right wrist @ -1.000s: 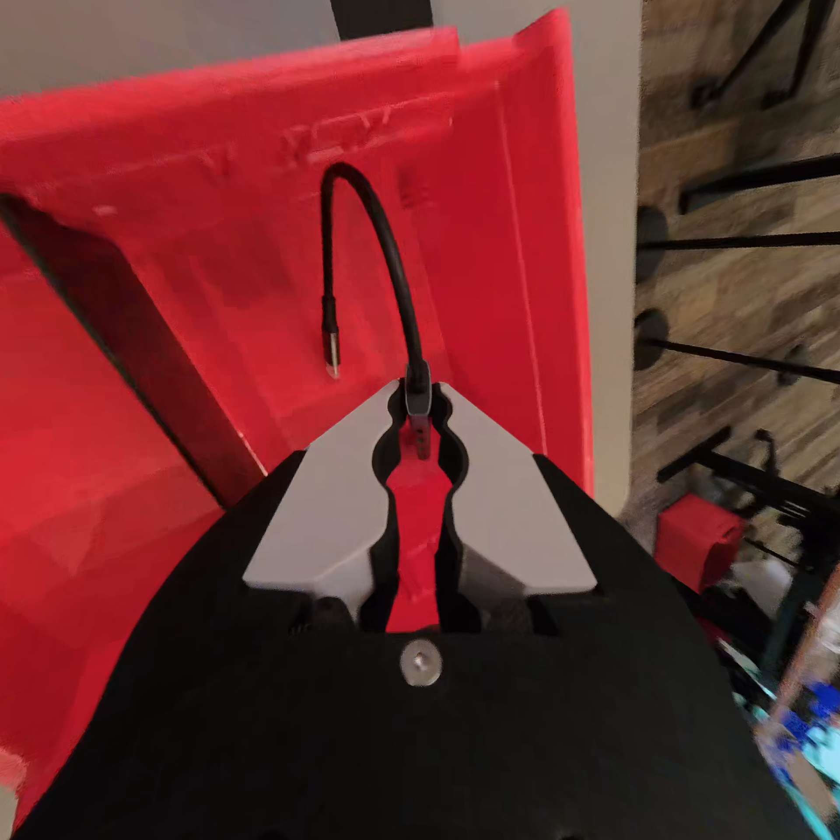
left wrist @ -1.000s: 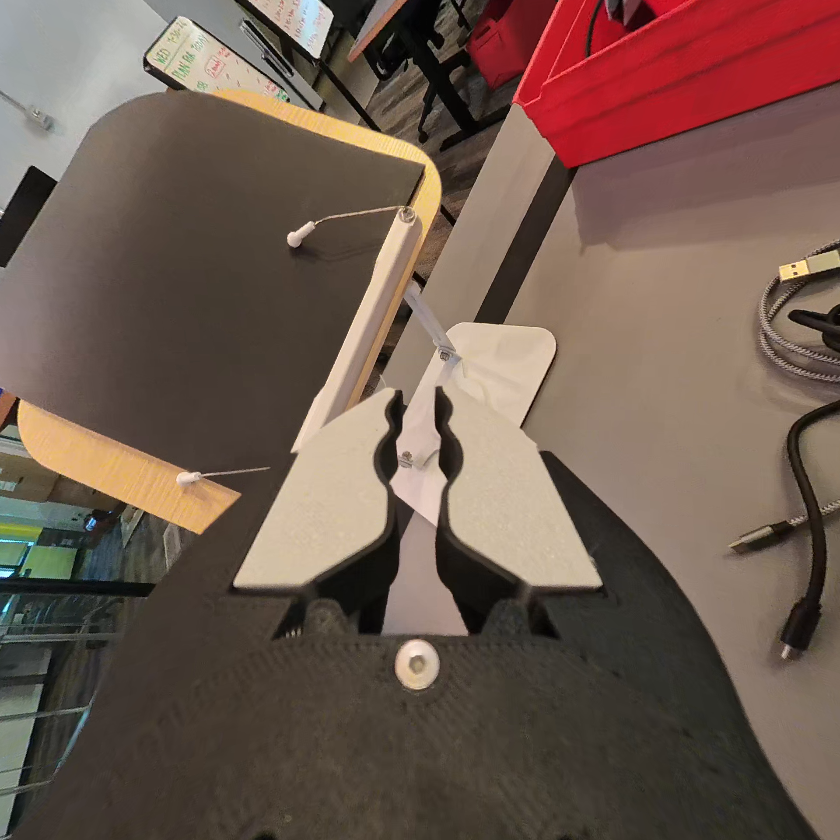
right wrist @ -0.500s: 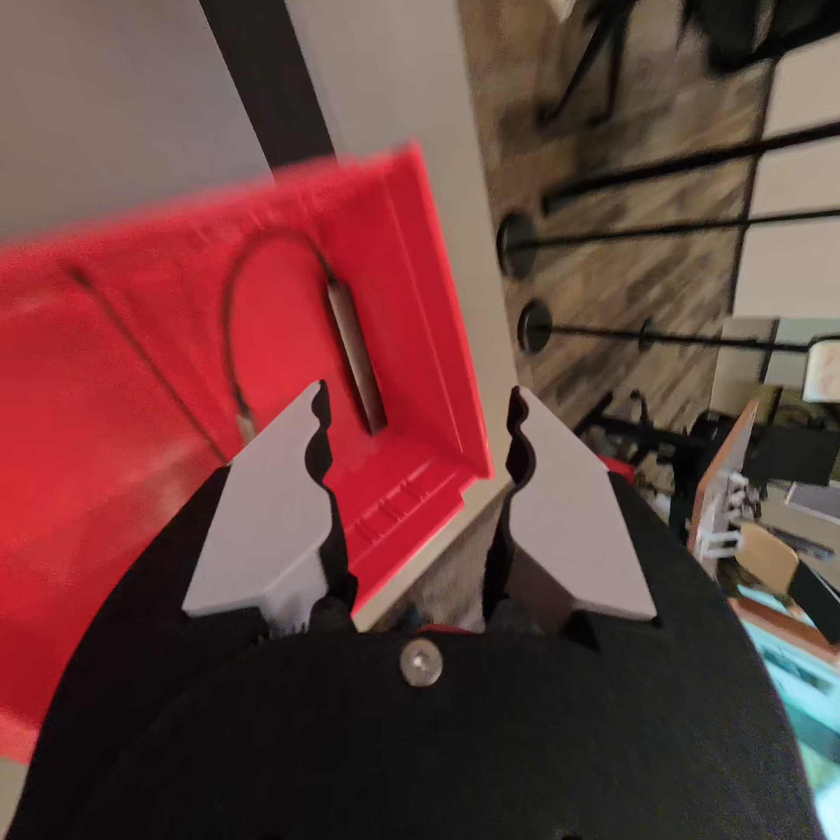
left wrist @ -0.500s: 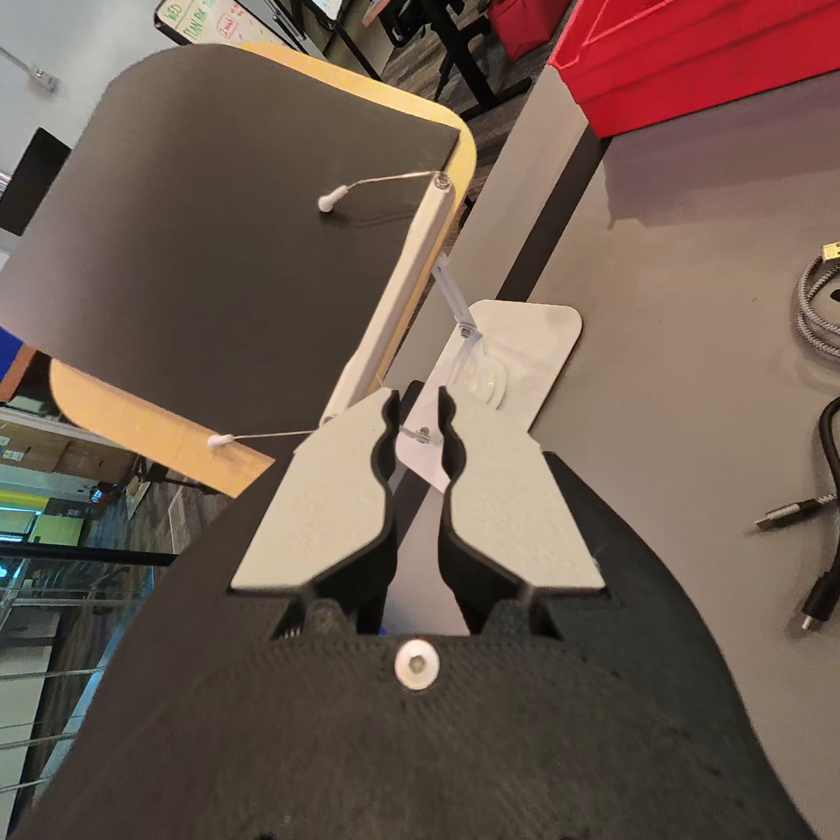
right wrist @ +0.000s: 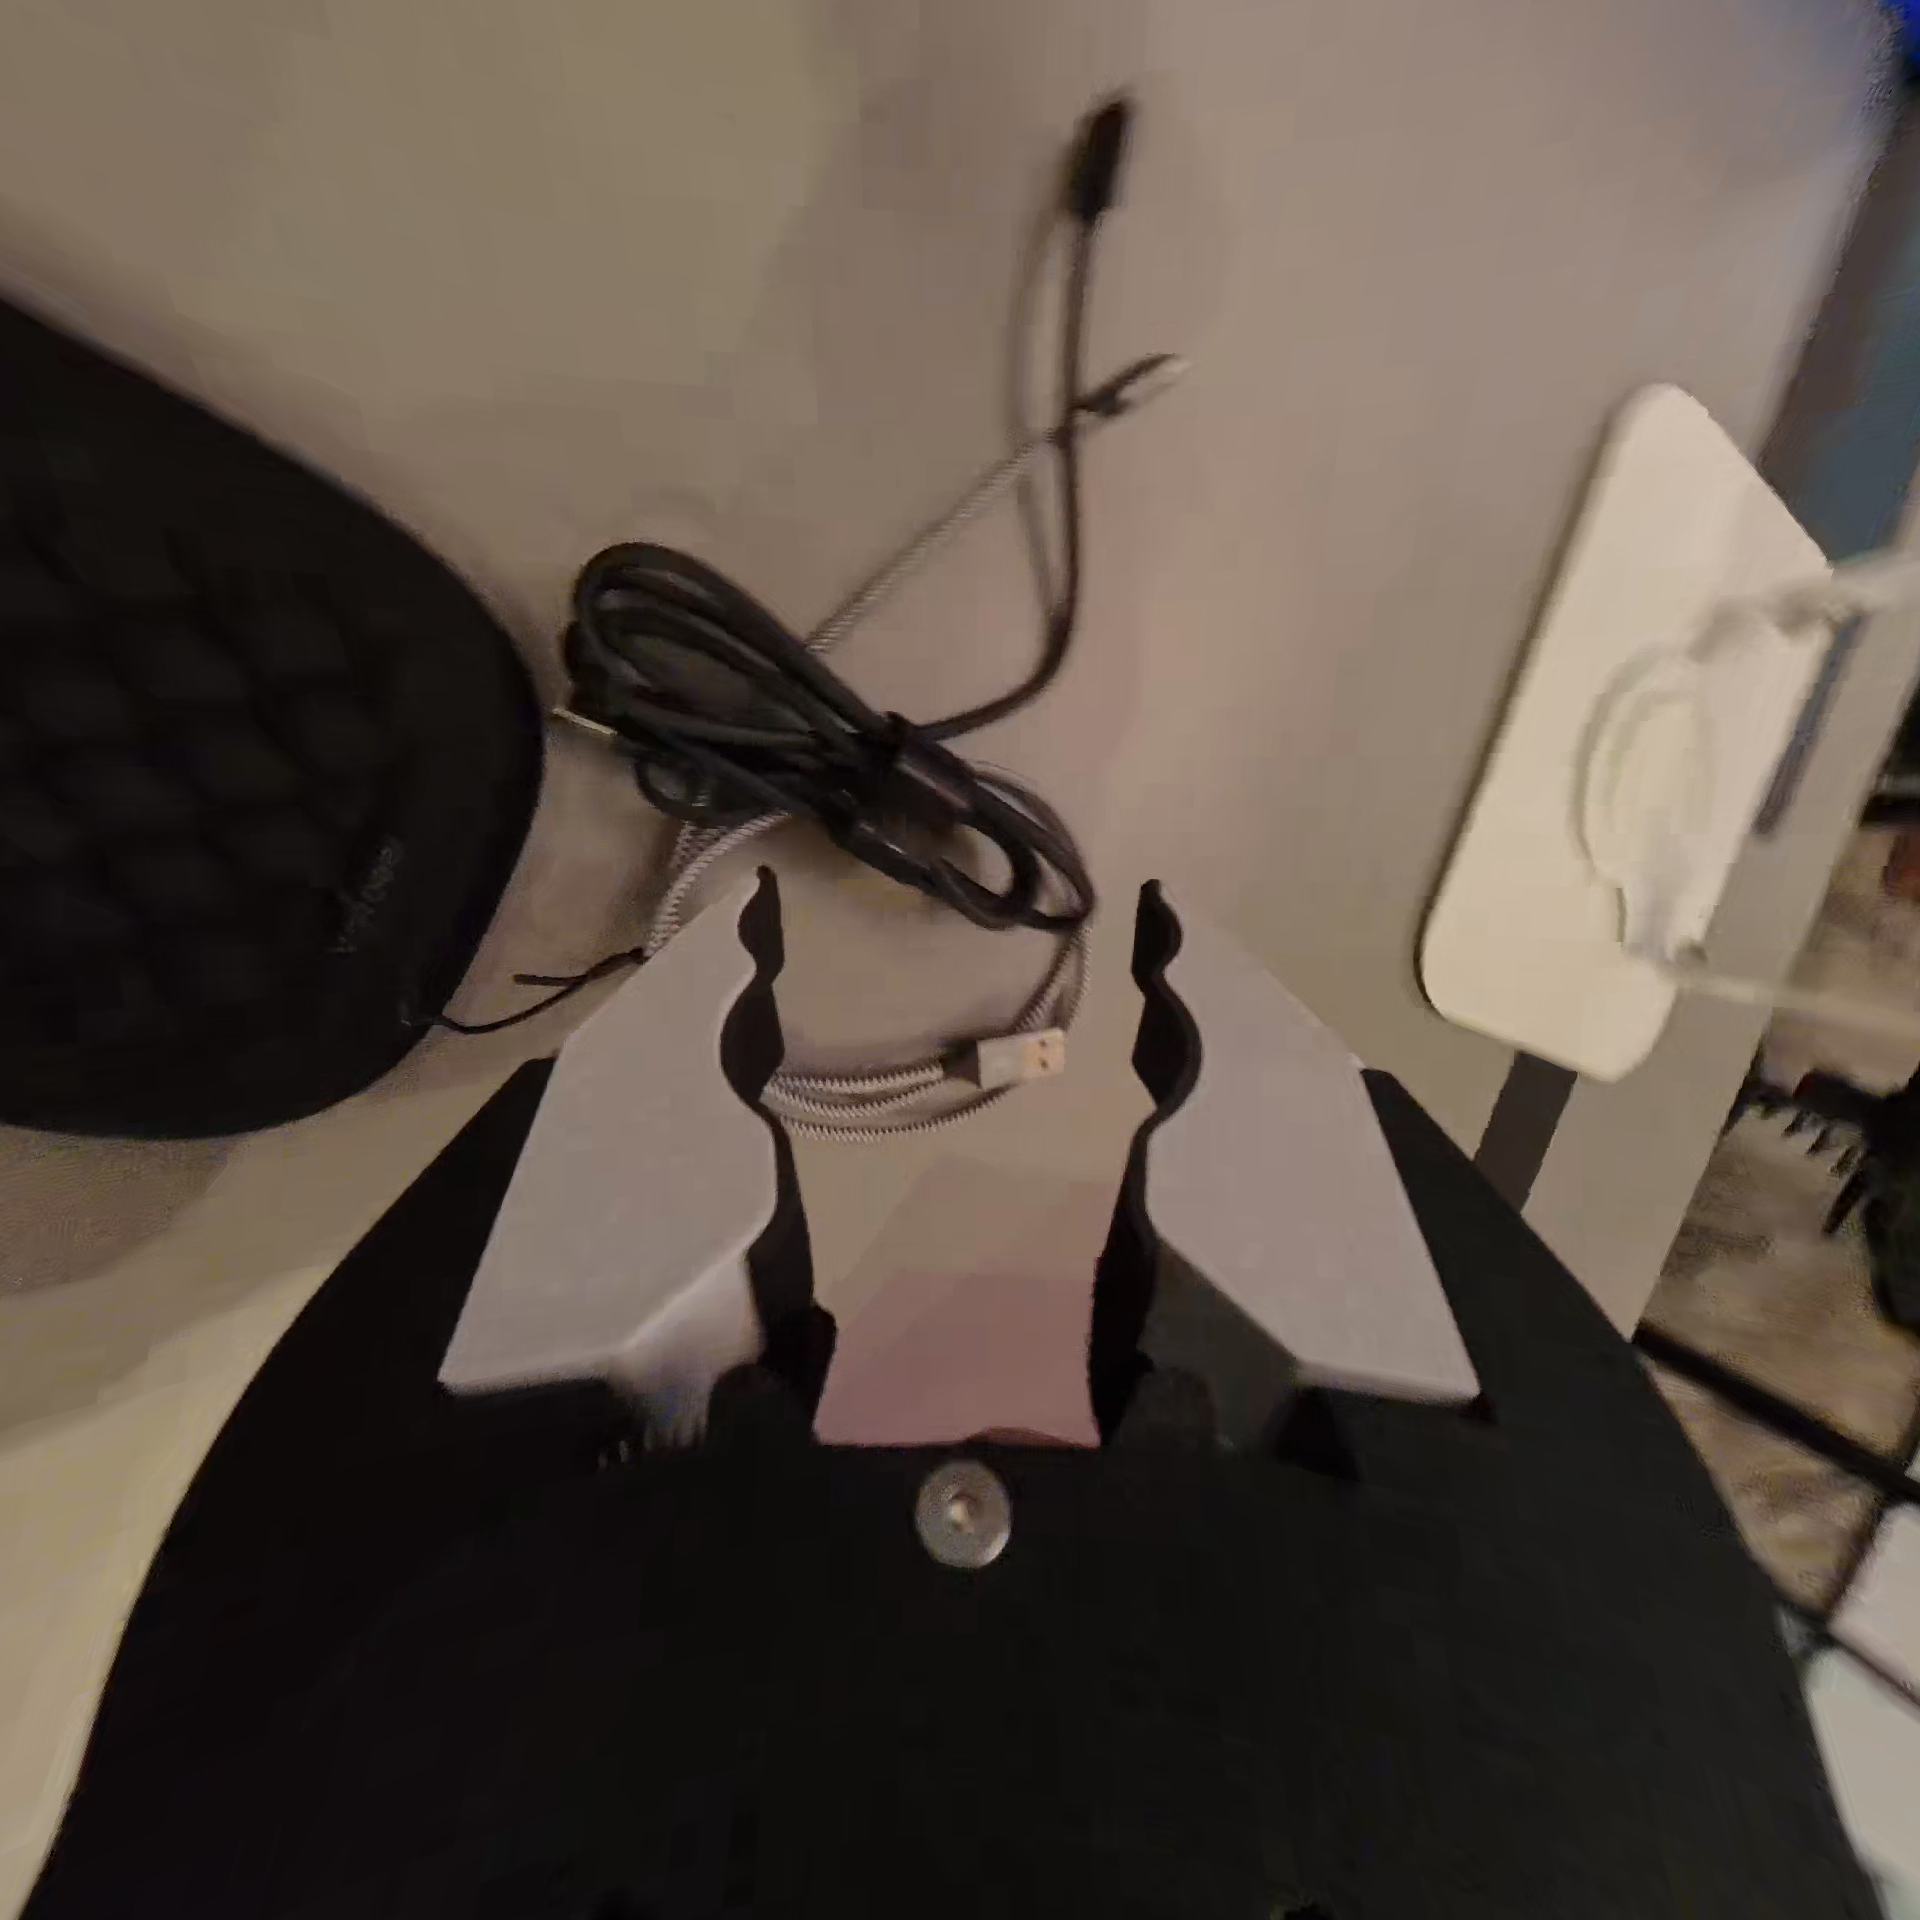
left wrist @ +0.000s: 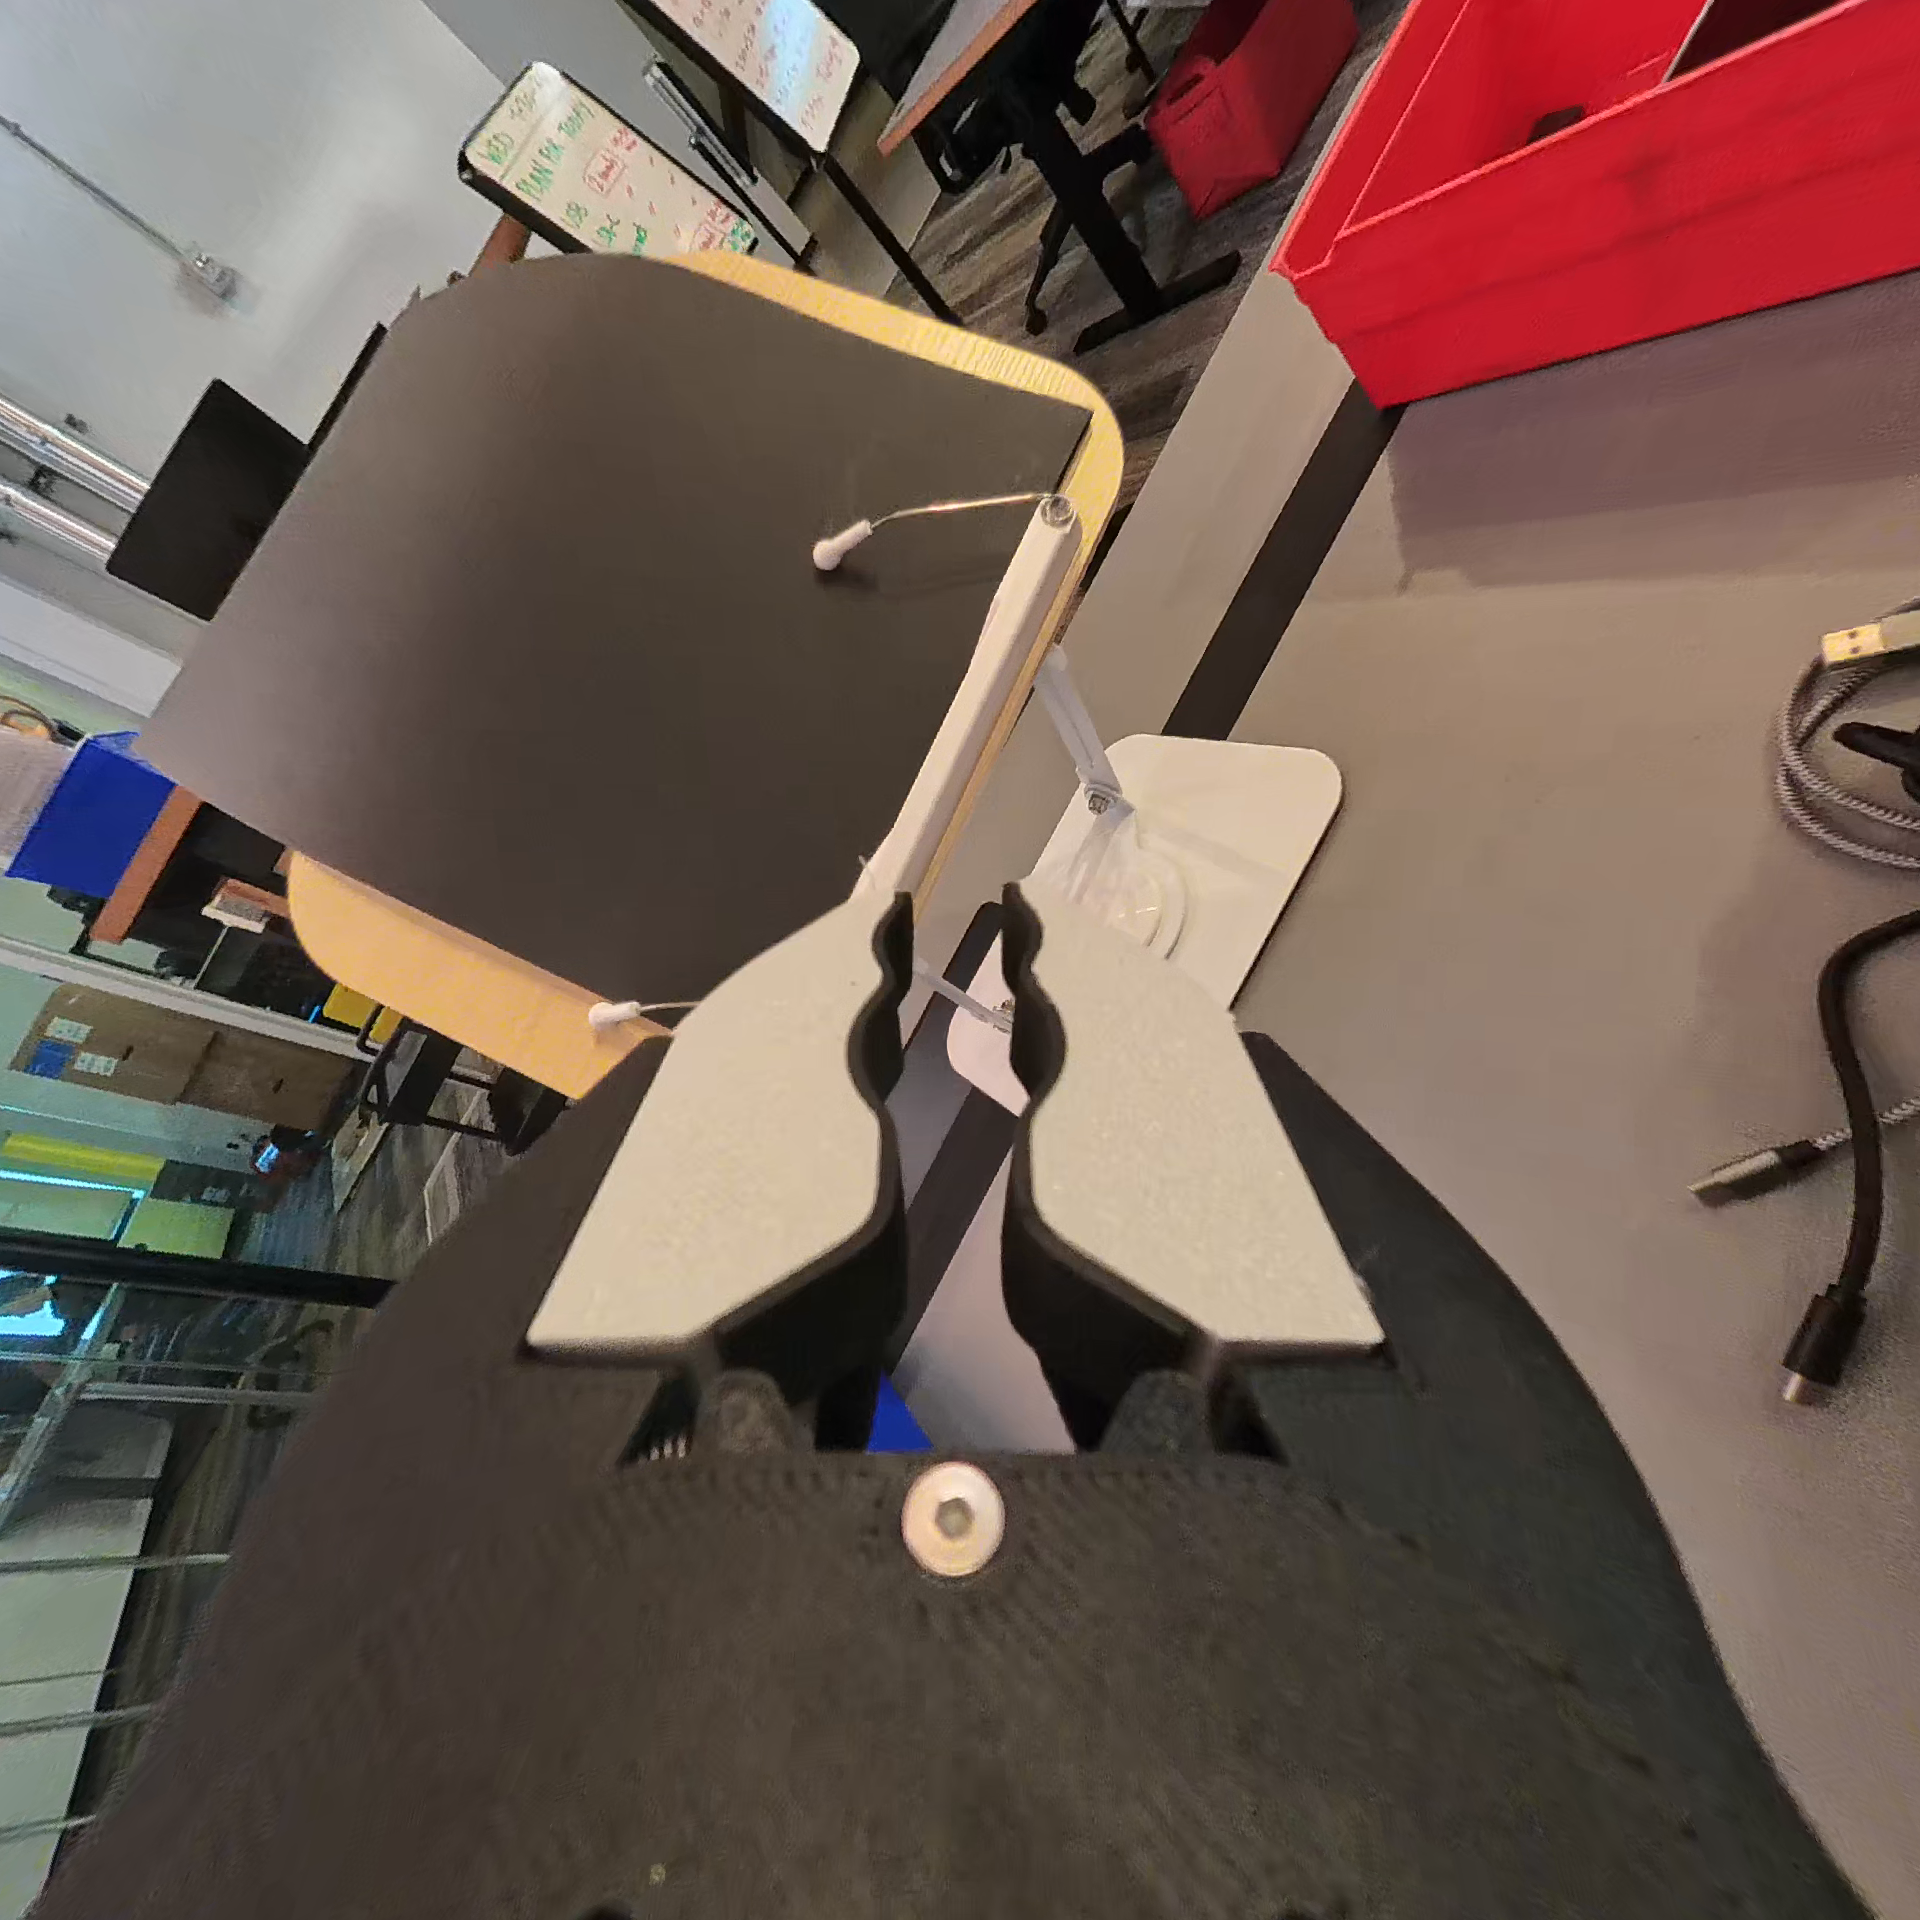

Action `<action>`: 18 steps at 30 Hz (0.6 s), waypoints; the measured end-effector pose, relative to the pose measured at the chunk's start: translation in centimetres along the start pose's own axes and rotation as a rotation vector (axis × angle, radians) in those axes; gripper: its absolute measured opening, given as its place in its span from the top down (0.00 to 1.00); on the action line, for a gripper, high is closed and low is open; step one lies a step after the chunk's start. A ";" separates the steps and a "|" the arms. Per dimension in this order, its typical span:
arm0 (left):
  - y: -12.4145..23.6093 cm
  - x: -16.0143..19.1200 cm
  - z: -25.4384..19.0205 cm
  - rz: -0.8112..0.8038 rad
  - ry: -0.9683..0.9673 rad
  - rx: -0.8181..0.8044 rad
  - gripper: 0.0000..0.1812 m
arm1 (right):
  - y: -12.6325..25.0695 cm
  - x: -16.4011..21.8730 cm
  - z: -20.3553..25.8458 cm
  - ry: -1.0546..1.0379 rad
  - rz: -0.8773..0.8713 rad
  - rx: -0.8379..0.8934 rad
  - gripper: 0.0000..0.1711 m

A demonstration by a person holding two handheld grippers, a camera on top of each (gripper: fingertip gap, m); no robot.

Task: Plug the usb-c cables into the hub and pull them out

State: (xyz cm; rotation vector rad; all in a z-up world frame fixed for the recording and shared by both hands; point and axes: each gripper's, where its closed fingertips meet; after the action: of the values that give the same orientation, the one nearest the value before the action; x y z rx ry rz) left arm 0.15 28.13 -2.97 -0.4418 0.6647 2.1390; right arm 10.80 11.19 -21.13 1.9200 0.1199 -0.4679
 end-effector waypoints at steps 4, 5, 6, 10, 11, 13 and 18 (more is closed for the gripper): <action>0.2 -0.3 -0.2 -0.009 -0.016 0.010 0.91 | -2.8 -0.3 1.0 0.237 0.088 -0.037 0.62; 0.2 -0.3 -0.3 -0.007 -0.023 0.011 0.91 | -3.4 -0.3 1.0 0.267 0.107 -0.054 0.64; 0.2 -0.3 -0.3 -0.006 -0.028 0.012 0.91 | -4.0 0.0 1.1 0.295 0.133 -0.078 0.68; 0.0 0.3 -0.2 0.018 -0.037 0.001 0.91 | -5.0 0.7 1.3 0.351 0.197 -0.156 0.82; 0.0 0.6 -0.1 0.023 -0.035 0.001 0.91 | -4.9 0.6 0.9 0.359 0.198 -0.136 0.83; 0.0 1.0 0.2 0.025 -0.025 -0.002 0.91 | -4.2 -0.4 0.4 0.289 0.151 -0.134 0.85; 0.3 1.9 1.3 0.034 0.004 -0.024 0.91 | -0.8 -2.3 -2.2 0.117 0.027 -0.048 0.87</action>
State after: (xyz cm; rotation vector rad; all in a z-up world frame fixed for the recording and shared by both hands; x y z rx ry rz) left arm -1.34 29.87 -2.82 -0.4505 0.6534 2.1812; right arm 9.08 13.86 -20.27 1.8994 0.1791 -0.3317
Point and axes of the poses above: each gripper's, where its closed fingertips meet, y back along the fingers, x out of its underside, z = x × y across the jaws, and after that the axes turned 11 degrees about -y, right-handed
